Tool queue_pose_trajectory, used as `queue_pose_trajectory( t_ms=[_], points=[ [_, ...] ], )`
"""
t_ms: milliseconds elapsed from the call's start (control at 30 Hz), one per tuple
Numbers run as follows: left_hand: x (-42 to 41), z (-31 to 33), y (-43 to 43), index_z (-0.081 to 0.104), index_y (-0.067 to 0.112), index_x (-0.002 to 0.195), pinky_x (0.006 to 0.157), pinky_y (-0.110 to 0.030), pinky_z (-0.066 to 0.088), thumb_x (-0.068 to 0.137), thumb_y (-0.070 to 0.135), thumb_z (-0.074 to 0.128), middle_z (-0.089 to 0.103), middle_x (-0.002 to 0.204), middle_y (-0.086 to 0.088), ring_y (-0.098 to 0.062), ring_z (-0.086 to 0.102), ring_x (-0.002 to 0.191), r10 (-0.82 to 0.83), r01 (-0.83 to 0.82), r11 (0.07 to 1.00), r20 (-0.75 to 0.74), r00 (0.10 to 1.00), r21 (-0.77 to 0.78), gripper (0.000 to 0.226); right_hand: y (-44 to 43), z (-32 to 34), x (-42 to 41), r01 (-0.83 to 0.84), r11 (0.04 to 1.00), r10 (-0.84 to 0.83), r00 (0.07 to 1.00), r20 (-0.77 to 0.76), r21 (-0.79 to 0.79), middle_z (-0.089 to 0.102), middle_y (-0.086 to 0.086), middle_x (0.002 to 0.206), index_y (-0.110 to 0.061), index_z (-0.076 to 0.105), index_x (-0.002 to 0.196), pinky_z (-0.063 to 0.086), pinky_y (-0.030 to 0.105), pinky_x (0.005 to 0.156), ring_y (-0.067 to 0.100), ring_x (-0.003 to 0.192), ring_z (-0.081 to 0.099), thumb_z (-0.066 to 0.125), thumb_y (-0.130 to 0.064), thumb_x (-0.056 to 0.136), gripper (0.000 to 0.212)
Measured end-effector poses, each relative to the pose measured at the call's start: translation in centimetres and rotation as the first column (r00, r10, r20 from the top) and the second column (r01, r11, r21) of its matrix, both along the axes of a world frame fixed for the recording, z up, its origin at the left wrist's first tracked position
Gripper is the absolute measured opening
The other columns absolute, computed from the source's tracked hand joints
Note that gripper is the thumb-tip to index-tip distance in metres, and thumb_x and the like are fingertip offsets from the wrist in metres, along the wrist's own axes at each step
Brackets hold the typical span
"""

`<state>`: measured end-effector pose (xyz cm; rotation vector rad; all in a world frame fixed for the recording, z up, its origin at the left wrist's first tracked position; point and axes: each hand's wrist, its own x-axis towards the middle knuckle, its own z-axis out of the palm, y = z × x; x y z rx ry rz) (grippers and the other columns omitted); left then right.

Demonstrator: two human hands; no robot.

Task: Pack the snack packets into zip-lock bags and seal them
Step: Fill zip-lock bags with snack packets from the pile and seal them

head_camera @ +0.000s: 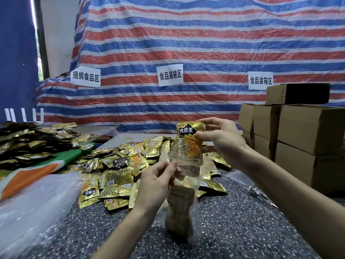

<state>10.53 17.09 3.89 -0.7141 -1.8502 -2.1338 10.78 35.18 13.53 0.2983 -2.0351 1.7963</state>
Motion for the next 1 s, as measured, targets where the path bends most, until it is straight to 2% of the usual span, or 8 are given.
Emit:
queue_pose_trajectory(
  t_ms=[167, 333, 500, 600, 700, 767, 867, 1000],
  points=[
    [0.1, -0.2, -0.1, 0.071, 0.01, 0.068, 0.05, -0.012, 0.039, 0.095, 0.024, 0.061, 0.054, 0.057, 0.004, -0.004, 0.048, 0.053, 0.031, -0.031, 0.999, -0.007, 0.999, 0.015, 0.032, 0.5, 0.2, 0.2, 0.031, 0.992, -0.031, 1.0, -0.005, 0.123, 0.07, 0.009, 0.102, -0.012, 0.068, 0.107, 0.056, 0.027, 0.053, 0.011, 0.073, 0.073, 0.067, 0.005, 0.089, 0.025],
    [0.4, -0.1, 0.7, 0.07, 0.003, 0.073, 0.05, -0.01, 0.042, 0.096, 0.018, 0.06, 0.068, 0.064, -0.002, 0.001, 0.055, 0.053, -0.036, 0.037, 0.999, -0.018, 0.999, 0.014, 0.029, -0.9, -0.8, 0.2, 0.049, 0.976, -0.038, 0.998, -0.053, 0.214, 0.067, 0.011, 0.105, -0.016, 0.068, 0.097, 0.057, 0.028, 0.053, 0.018, 0.076, 0.072, 0.069, 0.008, 0.086, 0.027],
    [0.5, 0.0, 0.8, 0.071, 0.002, 0.076, 0.05, -0.009, 0.044, 0.098, 0.014, 0.057, 0.07, 0.064, 0.003, 0.001, 0.061, 0.053, -0.057, 0.057, 0.998, -0.021, 0.998, 0.03, 0.029, -1.7, -1.7, -0.2, 0.091, 0.88, -0.052, 0.994, -0.094, 0.466, 0.072, 0.008, 0.097, -0.014, 0.072, 0.095, 0.059, 0.038, 0.08, 0.021, 0.092, 0.069, 0.076, 0.002, 0.08, 0.022],
    [0.4, -0.1, 0.4, 0.075, 0.014, 0.071, 0.053, -0.009, 0.045, 0.098, 0.019, 0.058, 0.071, 0.066, 0.001, -0.002, 0.063, 0.058, -0.015, 0.016, 0.999, -0.027, 1.0, 0.029, 0.032, -1.5, -1.8, 0.0, 0.028, 0.815, -0.043, 0.999, 0.012, 0.578, 0.075, 0.0, 0.087, -0.016, 0.076, 0.088, 0.055, 0.026, 0.071, 0.01, 0.081, 0.07, 0.075, -0.024, 0.088, 0.008],
    [0.1, -0.4, 0.1, 0.074, 0.012, 0.072, 0.055, -0.013, 0.044, 0.097, 0.024, 0.059, 0.066, 0.064, 0.002, -0.005, 0.059, 0.059, 0.034, -0.034, 0.999, -0.002, 0.999, 0.038, 0.031, -1.2, -2.0, 0.6, 0.061, 0.757, -0.076, 0.997, -0.005, 0.65, 0.076, -0.006, 0.084, -0.02, 0.078, 0.083, 0.047, 0.013, 0.056, 0.002, 0.075, 0.068, 0.059, -0.062, 0.088, 0.047],
    [-0.2, -0.7, -0.1, 0.072, 0.006, 0.075, 0.055, -0.015, 0.045, 0.097, 0.024, 0.059, 0.06, 0.063, -0.001, -0.008, 0.055, 0.058, 0.05, -0.05, 0.997, 0.004, 0.999, 0.052, 0.031, -0.5, -2.1, 1.1, 0.019, 0.697, -0.061, 0.998, 0.033, 0.717, 0.074, -0.013, 0.091, -0.022, 0.077, 0.084, 0.049, 0.018, 0.066, -0.002, 0.082, 0.066, 0.056, -0.074, 0.077, 0.056],
    [-0.2, -1.0, -0.2, 0.069, 0.003, 0.074, 0.056, -0.015, 0.045, 0.095, 0.026, 0.06, 0.059, 0.061, 0.001, -0.006, 0.054, 0.057, 0.07, -0.069, 0.995, -0.01, 0.998, 0.066, 0.032, 0.9, -2.5, 1.2, -0.123, 0.562, -0.082, 0.976, 0.204, 0.818, 0.07, -0.008, 0.108, -0.022, 0.074, 0.09, 0.055, 0.038, 0.086, 0.011, 0.099, 0.066, 0.072, -0.055, 0.08, 0.035],
    [-0.2, -1.1, -0.9, 0.069, 0.012, 0.061, 0.054, -0.014, 0.046, 0.088, 0.043, 0.062, 0.061, 0.055, 0.0, -0.007, 0.054, 0.05, 0.069, -0.068, 0.998, -0.042, 0.997, 0.008, 0.042, 1.5, -2.9, 1.0, -0.192, 0.744, -0.025, 0.949, 0.314, 0.64, 0.076, 0.012, 0.086, -0.003, 0.073, 0.092, 0.063, 0.036, 0.076, 0.024, 0.078, 0.073, 0.074, -0.017, 0.088, 0.014]
  ],
)
